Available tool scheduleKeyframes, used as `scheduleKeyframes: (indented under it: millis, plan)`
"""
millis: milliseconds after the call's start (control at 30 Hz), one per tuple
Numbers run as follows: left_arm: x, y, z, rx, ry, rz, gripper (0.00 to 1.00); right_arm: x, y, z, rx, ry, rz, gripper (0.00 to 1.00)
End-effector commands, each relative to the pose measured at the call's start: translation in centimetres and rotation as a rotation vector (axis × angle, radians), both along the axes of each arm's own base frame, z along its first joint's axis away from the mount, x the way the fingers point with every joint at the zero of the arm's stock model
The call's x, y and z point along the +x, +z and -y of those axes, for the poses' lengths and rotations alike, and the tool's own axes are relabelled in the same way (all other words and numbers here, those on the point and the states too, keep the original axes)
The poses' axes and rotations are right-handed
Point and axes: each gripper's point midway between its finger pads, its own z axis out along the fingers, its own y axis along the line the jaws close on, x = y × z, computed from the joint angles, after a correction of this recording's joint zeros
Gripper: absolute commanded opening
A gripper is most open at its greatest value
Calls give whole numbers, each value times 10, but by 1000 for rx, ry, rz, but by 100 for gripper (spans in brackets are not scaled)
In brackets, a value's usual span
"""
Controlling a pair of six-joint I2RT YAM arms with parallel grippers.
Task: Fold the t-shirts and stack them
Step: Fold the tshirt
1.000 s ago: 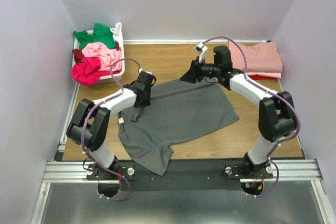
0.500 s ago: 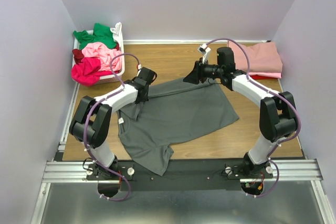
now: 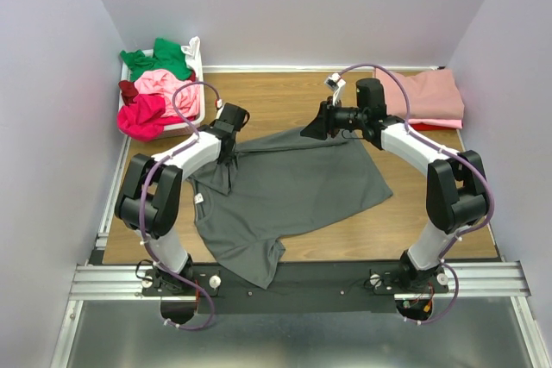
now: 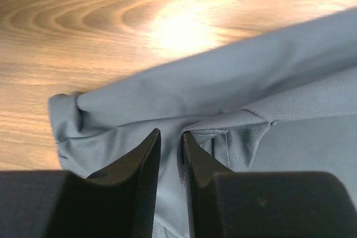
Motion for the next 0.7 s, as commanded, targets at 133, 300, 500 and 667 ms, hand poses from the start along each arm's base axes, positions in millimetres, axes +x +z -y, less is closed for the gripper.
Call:
scheduleKeyframes:
  millis: [133,300,500,667]
  plan:
    - [5,-4,-12,12,8,-17,31,-6,7,0,37,35,4,47]
    - [6,4,9,-93,-68,-9,41,-10,4,-3,49,62,-10,47]
    - [4,38,30,-225,-123,62,43,-11,3,-4,52,70,-17,47]
    - [-7,64,49,-370,-159,118,40,-11,1,-3,52,70,-22,47]
